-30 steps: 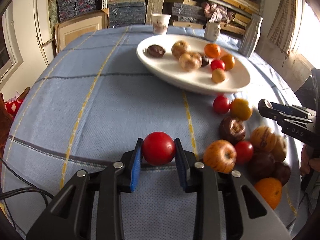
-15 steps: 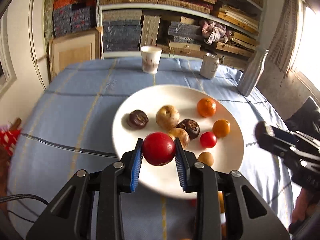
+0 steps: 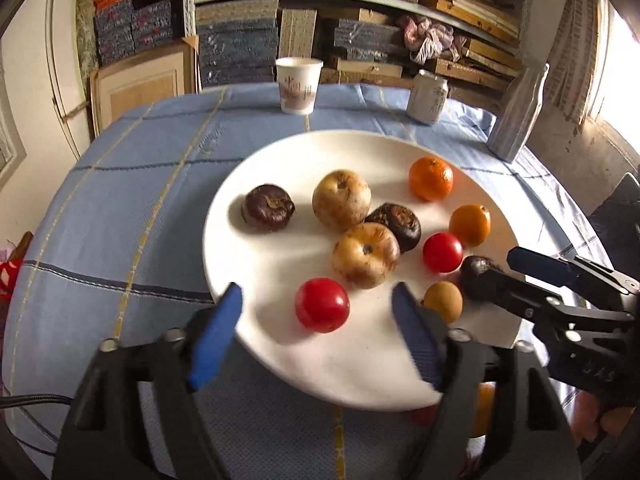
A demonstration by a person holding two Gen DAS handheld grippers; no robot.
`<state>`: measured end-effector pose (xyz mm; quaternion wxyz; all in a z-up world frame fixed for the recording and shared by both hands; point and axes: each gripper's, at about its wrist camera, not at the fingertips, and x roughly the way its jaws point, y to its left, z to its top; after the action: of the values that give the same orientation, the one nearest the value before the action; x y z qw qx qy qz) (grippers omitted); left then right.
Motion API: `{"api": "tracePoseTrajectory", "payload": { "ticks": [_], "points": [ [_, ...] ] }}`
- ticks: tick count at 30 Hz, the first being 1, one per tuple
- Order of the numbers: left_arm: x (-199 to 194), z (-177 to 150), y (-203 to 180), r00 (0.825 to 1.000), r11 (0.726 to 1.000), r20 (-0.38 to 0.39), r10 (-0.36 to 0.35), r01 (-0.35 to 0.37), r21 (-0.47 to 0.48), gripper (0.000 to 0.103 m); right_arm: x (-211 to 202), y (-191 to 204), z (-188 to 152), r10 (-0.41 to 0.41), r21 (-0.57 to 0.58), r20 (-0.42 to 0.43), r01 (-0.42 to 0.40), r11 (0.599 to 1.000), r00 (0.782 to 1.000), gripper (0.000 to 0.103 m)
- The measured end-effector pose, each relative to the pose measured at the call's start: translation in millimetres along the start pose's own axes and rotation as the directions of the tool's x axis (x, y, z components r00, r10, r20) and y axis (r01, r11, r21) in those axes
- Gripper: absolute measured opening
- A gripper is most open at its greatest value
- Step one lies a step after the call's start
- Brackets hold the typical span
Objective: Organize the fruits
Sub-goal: 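Carry the tomato and plum onto the white plate and open both tools, then move the left tool to a round orange fruit and close on it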
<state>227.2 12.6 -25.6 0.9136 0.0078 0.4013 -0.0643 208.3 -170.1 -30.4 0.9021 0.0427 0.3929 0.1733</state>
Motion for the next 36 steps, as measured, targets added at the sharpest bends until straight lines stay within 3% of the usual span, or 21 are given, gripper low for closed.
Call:
{"api": "tracePoseTrajectory", "payload": {
  "ticks": [4,8,12,14,19,21,24,29,36],
  "points": [
    [-9.6,-2.0,2.3,1.0,1.0,0.024,0.005,-0.005,-0.008,0.094,-20.2,-1.3,2.8,0.02,0.018,0.046,-0.02,1.0,0.999,0.072],
    [-21.5,-7.2,8.8,0.999,0.999,0.048,0.022,-0.02,-0.025,0.098,-41.6,-7.2,2.2,0.035,0.045,0.096,-0.039,0.998,0.995,0.086],
    [-33.6,-16.6,15.2,0.998,0.999,0.055,0.022,-0.02,-0.045,0.099,-54.1,-13.8,-7.9,-0.001,0.043,0.121,-0.004,0.999,0.993,0.086],
    [-41.8,-25.0,14.0,0.998,0.999,0.057,0.033,-0.031,-0.037,0.099,-58.6,-22.2,-20.1,-0.012,0.066,0.12,0.004,0.998,0.993,0.091],
    [-67.4,-58.9,7.9,0.997,0.998,0.045,-0.057,0.058,-0.022,0.099,-69.7,-44.3,-56.6,0.001,0.157,0.072,-0.012,0.988,0.997,0.094],
    [-75.1,-72.0,4.7,0.998,0.998,0.031,-0.062,0.062,-0.015,0.099,-80.1,-48.0,-66.8,0.0,0.175,0.083,-0.014,0.984,0.997,0.094],
    [-87.9,-91.9,-0.6,0.998,0.999,0.031,-0.049,0.049,0.001,0.099,-100.2,-51.6,-83.4,0.003,0.198,0.129,-0.029,0.98,0.992,0.098],
    [-89.1,-123.9,-2.1,0.997,0.998,-0.042,0.058,-0.058,0.012,0.099,-120.8,-52.3,-113.7,0.023,0.21,0.155,-0.055,0.976,0.988,0.099],
    [-88.9,-127.5,-7.1,0.997,0.998,-0.052,0.054,-0.053,0.029,0.099,-124.3,-51.3,-123.6,0.027,0.218,0.144,-0.059,0.974,0.989,0.099]
  ]
}}
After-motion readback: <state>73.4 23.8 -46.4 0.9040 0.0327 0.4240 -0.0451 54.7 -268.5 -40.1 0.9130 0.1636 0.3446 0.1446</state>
